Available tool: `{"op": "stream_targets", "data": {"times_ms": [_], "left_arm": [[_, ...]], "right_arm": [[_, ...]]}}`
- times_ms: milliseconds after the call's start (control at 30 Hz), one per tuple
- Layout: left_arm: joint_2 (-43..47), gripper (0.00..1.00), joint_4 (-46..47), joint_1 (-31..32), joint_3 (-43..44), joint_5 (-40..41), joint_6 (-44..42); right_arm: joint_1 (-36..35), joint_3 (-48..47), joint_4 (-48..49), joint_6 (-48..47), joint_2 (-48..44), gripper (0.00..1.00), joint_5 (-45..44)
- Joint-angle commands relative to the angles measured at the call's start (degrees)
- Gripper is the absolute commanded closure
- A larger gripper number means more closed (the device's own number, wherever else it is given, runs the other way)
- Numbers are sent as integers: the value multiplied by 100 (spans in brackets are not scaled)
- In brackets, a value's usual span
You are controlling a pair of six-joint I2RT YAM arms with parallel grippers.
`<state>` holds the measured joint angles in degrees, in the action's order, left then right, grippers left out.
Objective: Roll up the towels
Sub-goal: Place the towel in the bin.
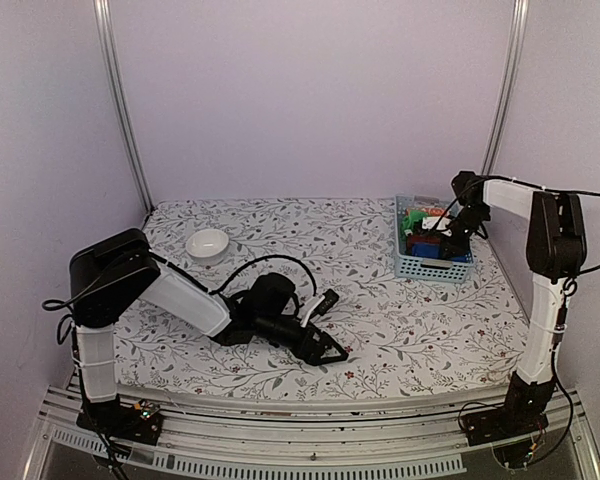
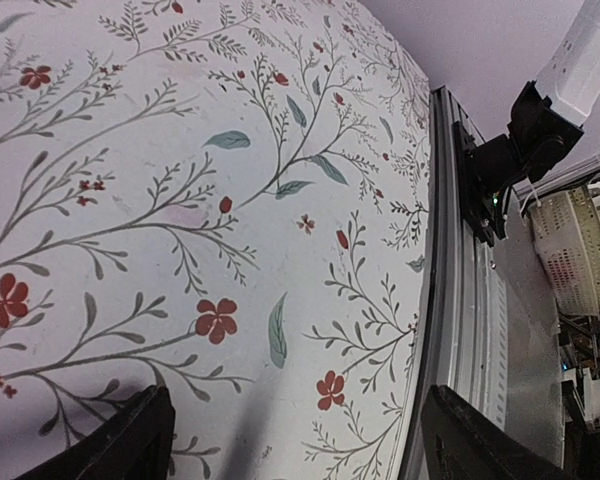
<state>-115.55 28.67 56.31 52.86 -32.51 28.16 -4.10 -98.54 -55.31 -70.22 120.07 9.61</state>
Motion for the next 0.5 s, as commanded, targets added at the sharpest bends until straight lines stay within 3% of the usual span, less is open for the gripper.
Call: {"op": "stream_targets", "data": {"times_ms": [0,133,267,467], "left_arm": [[-73,12,-70,106,14,43,20],[-79,12,-114,108,31,32,14],[-86,12,-140,100,48,17,3],[-131,12,-149,106,82,0,0]], "right_arm": [[7,524,1116,199,-269,97,-35],[12,973,1734,190,-387,96,-98],[1,1042,1666,110,-275,93,-114],[10,1023,1366,78,-312,77,84]]}}
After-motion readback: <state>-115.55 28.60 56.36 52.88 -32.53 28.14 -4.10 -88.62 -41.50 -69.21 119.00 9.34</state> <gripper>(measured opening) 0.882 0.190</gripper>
